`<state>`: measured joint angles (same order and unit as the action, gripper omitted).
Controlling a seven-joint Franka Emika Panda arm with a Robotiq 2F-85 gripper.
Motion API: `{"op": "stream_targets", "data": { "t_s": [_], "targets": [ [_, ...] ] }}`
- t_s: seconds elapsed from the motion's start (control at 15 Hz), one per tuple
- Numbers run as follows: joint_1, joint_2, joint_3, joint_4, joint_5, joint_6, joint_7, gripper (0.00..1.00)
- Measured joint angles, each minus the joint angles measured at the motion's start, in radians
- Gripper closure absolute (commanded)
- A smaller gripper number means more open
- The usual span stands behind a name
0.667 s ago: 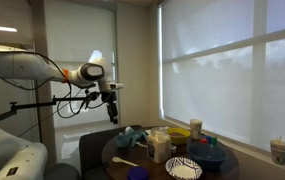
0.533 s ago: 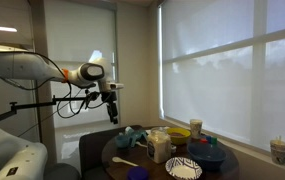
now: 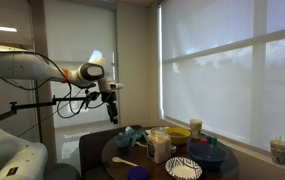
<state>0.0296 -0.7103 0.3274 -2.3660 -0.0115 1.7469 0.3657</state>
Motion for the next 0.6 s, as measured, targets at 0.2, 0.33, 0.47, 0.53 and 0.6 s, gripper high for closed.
{"op": "stream_targets", "data": {
  "t_s": [0.2, 0.33, 0.47, 0.53, 0.6],
  "targets": [
    [0.0, 0.001, -0.003, -0.004, 0.0, 0.0, 0.004, 0.0],
    [-0.001, 0.001, -0.014, -0.032, 0.0, 0.0, 0.03, 0.0],
    [-0.006, -0.001, -0.033, -0.072, 0.0, 0.005, 0.07, 0.0],
    [-0.011, -0.004, -0.044, -0.094, 0.0, 0.012, 0.096, 0.0],
    [-0.019, -0.008, -0.055, -0.116, 0.0, 0.023, 0.12, 0.0]
  ]
}}
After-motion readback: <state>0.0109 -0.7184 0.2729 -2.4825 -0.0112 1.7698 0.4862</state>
